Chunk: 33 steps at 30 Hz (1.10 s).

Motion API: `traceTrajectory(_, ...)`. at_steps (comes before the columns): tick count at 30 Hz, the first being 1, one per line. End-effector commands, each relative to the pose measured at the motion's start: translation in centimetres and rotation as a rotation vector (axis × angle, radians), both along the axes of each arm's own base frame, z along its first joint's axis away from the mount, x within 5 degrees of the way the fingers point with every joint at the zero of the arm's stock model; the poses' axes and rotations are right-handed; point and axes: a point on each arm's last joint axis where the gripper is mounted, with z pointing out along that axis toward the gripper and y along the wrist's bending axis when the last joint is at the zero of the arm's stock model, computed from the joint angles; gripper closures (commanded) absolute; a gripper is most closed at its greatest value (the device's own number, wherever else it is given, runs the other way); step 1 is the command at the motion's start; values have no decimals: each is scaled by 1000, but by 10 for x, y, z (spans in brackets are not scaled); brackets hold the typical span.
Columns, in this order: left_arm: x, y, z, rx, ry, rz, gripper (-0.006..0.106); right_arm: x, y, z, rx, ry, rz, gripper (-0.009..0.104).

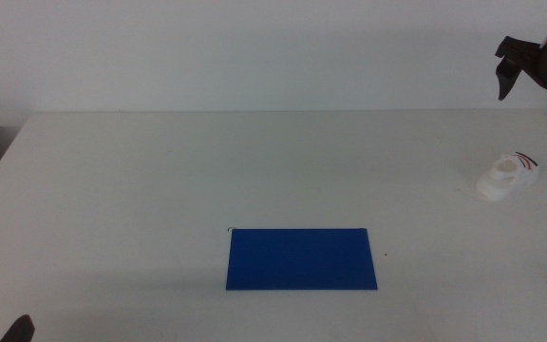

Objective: Use one arm to grab the shoe from the table and place it on the mat.

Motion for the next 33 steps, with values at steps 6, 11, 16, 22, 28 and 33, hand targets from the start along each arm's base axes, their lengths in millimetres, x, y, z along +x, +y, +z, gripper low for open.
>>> traceTrajectory(6,1,0,6,-16,-86,4,7,-8,-8,36,-70,-111,-8,3)
traceTrajectory(11,1,0,6,-16,-86,4,7,-8,-11,38,-98,-120,-23,6)
traceTrajectory(16,1,0,6,-16,-86,4,7,-5,-11,29,17,-114,-174,14)
traceTrajectory(22,1,0,6,-16,-86,4,7,3,-12,11,139,-70,-277,27)
traceTrajectory(28,1,0,6,-17,-86,4,7,13,-16,-18,174,-2,-379,33)
traceTrajectory(33,1,0,6,-17,-86,4,7,16,-25,-34,182,37,-433,32)
